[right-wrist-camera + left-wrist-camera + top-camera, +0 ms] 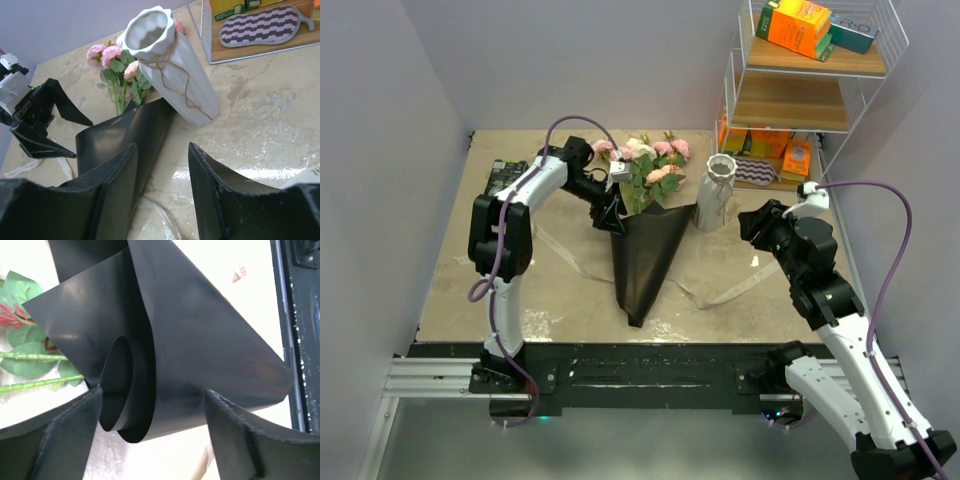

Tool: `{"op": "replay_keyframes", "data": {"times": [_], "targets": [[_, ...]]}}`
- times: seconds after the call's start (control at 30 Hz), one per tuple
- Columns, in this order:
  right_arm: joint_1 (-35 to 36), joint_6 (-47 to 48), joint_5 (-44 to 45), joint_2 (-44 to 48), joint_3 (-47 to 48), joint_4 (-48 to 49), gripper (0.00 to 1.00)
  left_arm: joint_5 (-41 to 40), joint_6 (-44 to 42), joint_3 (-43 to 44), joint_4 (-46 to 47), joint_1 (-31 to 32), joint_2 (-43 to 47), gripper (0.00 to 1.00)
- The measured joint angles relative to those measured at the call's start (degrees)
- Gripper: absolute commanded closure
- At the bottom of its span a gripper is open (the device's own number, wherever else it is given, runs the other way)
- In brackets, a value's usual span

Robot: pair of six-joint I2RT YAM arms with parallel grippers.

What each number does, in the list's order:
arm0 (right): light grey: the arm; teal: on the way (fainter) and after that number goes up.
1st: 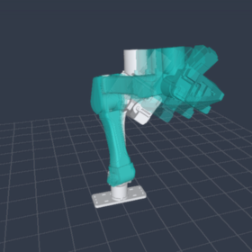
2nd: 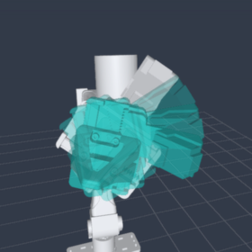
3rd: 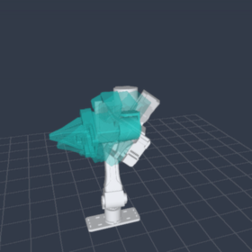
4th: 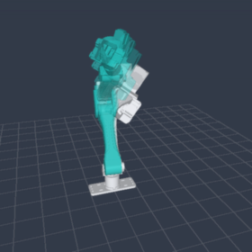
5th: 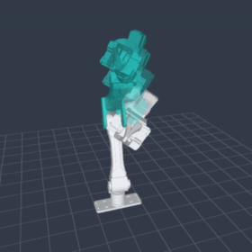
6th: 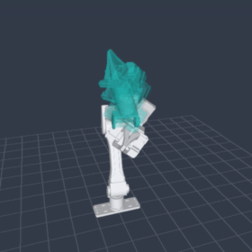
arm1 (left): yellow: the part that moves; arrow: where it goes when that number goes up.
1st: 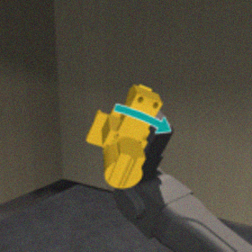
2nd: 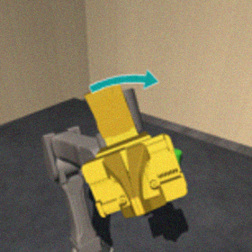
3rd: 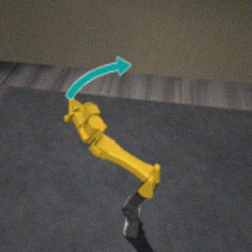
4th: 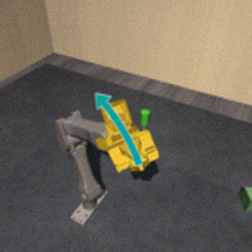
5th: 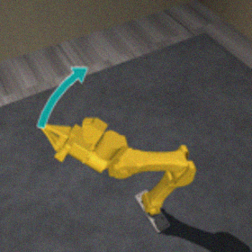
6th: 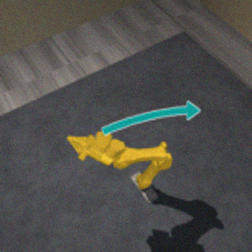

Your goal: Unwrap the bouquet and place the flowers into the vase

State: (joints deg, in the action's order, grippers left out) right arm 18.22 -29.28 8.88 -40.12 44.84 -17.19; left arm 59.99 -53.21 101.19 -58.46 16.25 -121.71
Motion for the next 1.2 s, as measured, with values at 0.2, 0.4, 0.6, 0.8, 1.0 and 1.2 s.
{"op": "replay_keyframes", "data": {"times": [0.2, 0.4, 0.6, 0.8, 1.0, 1.2], "targets": [[0.0, 0.0, -1.0, -0.2, 0.1, 0.0, 0.53, 1.7, -3.7, 2.0, -4.7, 0.3, -0.4, 0.86], [0.0, 0.0, -1.0, -0.3, 0.1, 0.0, 0.54, 2.2, -8.3, 7.1, -10.6, 0.4, -1.8, 1.0], [0.0, 0.0, -1.0, 0.0, 0.1, 0.0, 0.54, 2.1, -8.6, 7.5, -12.8, 0.5, -1.7, 1.0], [0.0, 0.0, -1.0, 1.1, 0.1, 0.0, 0.54, -0.3, -3.3, 9.0, -13.0, 2.0, 1.3, 1.0], [0.0, -0.1, -1.0, 1.5, 0.1, -0.1, 0.53, -1.6, 7.2, 8.9, -8.9, 7.2, 9.4, 0.86], [0.0, -0.3, -1.0, 3.1, 0.1, -0.2, 0.45, -1.9, 19.0, 4.6, -0.2, 12.5, 16.1, 0.28]]}}
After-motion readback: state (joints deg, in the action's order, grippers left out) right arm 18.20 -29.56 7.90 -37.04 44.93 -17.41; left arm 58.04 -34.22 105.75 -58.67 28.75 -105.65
